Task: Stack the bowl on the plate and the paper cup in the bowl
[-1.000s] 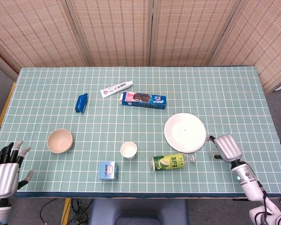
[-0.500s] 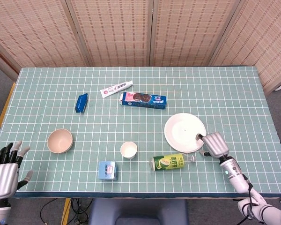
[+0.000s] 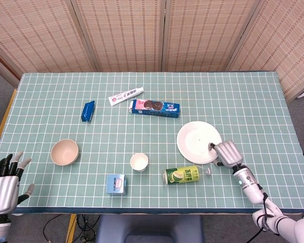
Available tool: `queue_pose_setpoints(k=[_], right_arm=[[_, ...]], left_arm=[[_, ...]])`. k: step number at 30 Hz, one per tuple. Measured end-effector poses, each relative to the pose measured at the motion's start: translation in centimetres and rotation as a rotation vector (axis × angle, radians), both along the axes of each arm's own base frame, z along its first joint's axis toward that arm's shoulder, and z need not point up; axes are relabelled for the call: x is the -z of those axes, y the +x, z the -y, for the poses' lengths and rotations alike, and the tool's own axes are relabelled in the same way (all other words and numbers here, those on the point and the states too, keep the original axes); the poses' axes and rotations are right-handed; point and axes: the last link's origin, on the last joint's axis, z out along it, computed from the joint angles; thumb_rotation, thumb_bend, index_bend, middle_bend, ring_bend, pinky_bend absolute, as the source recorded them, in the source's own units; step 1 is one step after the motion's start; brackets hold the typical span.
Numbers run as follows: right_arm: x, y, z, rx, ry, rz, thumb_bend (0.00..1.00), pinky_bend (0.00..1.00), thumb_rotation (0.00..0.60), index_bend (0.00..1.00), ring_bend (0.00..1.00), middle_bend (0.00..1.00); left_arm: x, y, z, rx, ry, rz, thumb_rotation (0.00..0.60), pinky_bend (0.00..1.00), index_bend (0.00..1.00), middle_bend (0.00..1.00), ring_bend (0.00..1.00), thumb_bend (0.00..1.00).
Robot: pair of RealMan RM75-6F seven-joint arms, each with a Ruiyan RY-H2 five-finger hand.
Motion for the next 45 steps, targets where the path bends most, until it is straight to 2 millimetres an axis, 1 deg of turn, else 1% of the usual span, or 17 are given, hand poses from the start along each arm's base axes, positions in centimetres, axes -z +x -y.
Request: queue_pose_setpoints(k=[5,9,18,21,24,27,30,34,39,45], right_arm=[[0.1,0.5,0.5,-0.014,-0.004,0.007,0.29,1.00,0.600,0.47,0.94,0.87],[0.2,1.1,1.1,-0.032,-0.016,0.019,0.34,1.00,0.600,0.49,0.94,0.87],[0.4,3.0,2.6,-0.083,-0.056,0.056,0.41,1.00,0.600,0.53,0.94,0.89],[0.1,3.6,3.0,-0.109,-0.078,0.074,0.44,1.00,0.600,0.56,0.95,0.89],[-0.4,4.6,3.4,-0.148,-0.104,0.095,0.45,1.00,0.600,0.58,0.95,0.90],[-0.9,5.8,3.9,-0.201,-0.131,0.119,0.45,1.00,0.600,0.62,0.95,0.92],[-1.4,7.5,4.4,-0.266,-0.151,0.139,0.45,1.00,0.600,0.65,0.95,0.93],[-1.4,9.8,5.1,-0.331,-0.160,0.156,0.45,1.00,0.600,0.66,0.95,0.94],[-0.6,12.3,5.7,-0.389,-0.154,0.172,0.46,1.00,0.600,0.66,0.95,0.94],[1.2,15.9,6.5,-0.450,-0.139,0.207,0.46,1.00,0.600,0.66,0.95,0.94]], left_arm=[[-0.1,0.0,-0.1,0.001,0.005,0.000,0.600,0.09,0.19,0.03,0.02,0.25],[-0.1,0.0,-0.1,0.003,0.004,0.001,0.600,0.09,0.19,0.03,0.02,0.25],[-0.4,0.1,-0.1,0.006,0.010,0.004,0.600,0.09,0.19,0.03,0.02,0.25],[-0.5,0.2,0.0,0.007,0.013,0.007,0.600,0.09,0.19,0.03,0.02,0.25],[-0.7,0.3,0.0,0.010,0.018,0.008,0.600,0.09,0.19,0.03,0.02,0.25],[-0.7,0.4,0.0,0.013,0.017,0.010,0.600,0.09,0.19,0.03,0.02,0.25],[-0.7,0.5,-0.1,0.018,0.015,0.013,0.600,0.09,0.19,0.03,0.02,0.25],[-0.6,0.6,-0.1,0.025,0.013,0.016,0.600,0.09,0.19,0.03,0.02,0.25],[-0.8,0.6,-0.1,0.026,0.017,0.017,0.600,0.09,0.19,0.03,0.02,0.25],[-1.0,0.4,0.0,0.018,0.023,0.020,0.600,0.09,0.19,0.03,0.02,0.25]])
